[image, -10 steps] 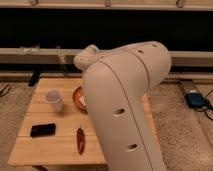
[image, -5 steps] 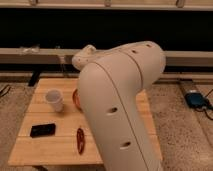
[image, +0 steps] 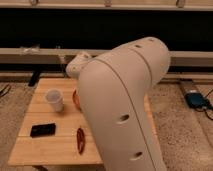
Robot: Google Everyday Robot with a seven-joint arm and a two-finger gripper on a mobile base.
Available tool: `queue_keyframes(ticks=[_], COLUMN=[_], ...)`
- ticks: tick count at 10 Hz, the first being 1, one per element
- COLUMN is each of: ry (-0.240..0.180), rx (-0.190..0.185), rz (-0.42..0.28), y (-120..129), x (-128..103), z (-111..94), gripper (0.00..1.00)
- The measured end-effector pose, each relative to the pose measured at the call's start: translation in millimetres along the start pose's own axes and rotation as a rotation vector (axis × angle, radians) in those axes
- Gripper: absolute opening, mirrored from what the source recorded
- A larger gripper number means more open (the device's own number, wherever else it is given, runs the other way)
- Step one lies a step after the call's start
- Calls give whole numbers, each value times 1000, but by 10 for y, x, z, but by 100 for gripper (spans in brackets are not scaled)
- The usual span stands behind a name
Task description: Push the eraser across the table
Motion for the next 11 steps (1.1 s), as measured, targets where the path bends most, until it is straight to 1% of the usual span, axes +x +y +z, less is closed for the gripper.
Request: queue_keyframes(ticks=[2,3,4,5,7,9,11], ry=[15,35,47,58,79,105,140], rx=[-15,-17,-23,-24,-19,-16,-22], rz=[-24,-41,-54,-69,-93,-120,-142], y=[263,407,517,602,691,788,853], x=[420,776,952,1075,1208,1258,1302], z=[-156,-222,-238,-235,-173,-59,73], gripper=[80,80,80,80,80,80,80])
